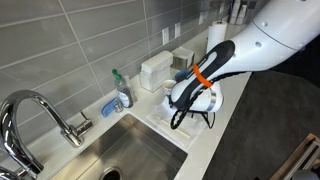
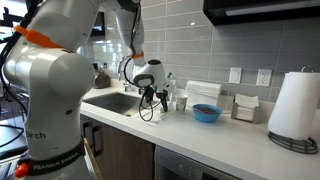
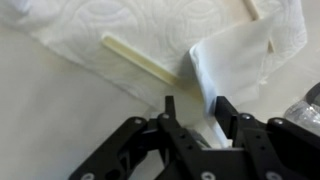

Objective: Remove one napkin from the silver napkin holder and put it on the counter next to the paper cup on the left

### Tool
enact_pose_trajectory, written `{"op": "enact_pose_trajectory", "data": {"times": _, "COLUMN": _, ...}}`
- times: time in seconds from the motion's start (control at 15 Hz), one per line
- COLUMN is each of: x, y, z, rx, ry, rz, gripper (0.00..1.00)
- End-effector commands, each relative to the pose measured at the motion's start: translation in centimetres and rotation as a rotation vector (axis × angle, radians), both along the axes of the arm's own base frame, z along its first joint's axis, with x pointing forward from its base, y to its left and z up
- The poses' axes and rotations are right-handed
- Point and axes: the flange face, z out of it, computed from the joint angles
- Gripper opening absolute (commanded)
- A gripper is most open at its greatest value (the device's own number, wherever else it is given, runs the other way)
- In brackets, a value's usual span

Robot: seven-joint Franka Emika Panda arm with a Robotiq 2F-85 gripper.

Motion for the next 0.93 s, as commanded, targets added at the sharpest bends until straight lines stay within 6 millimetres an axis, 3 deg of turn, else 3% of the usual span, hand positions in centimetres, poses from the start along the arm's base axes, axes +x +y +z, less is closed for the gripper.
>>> {"op": "enact_pose_trajectory", "data": {"times": 0.0, "x": -0.3, "y": -2.0, "z": 2.0, "rx": -0.143, "ry": -0.077, "rz": 0.064, "gripper": 0.80}}
{"op": "enact_pose_trajectory", "data": {"times": 0.2, "x": -0.2, "y": -3.9, "z": 2.8, "rx": -0.235, "ry": -0.058, "rz": 0.139, "gripper": 1.00}}
{"op": "enact_pose_trajectory", "data": {"times": 0.33, "x": 0.5, "y": -4.2, "z": 4.1, "rx": -0.304, "ry": -0.058, "rz": 0.220, "gripper": 1.00}}
{"op": "enact_pose_trajectory", "data": {"times": 0.53, "x": 1.7, "y": -3.6, "z": 8.0, "rx": -0.359, "ry": -0.048, "rz": 0.345, "gripper": 1.00}}
{"op": "enact_pose_trajectory", "data": {"times": 0.8, "x": 2.7, "y": -4.1, "z": 15.4, "rx": -0.302, "ry": -0.010, "rz": 0.533, "gripper": 1.00}}
{"op": "enact_pose_trajectory", "data": {"times": 0.87, "x": 3.1, "y": -3.1, "z": 12.3, "rx": -0.374, "ry": -0.036, "rz": 0.445, "gripper": 1.00}}
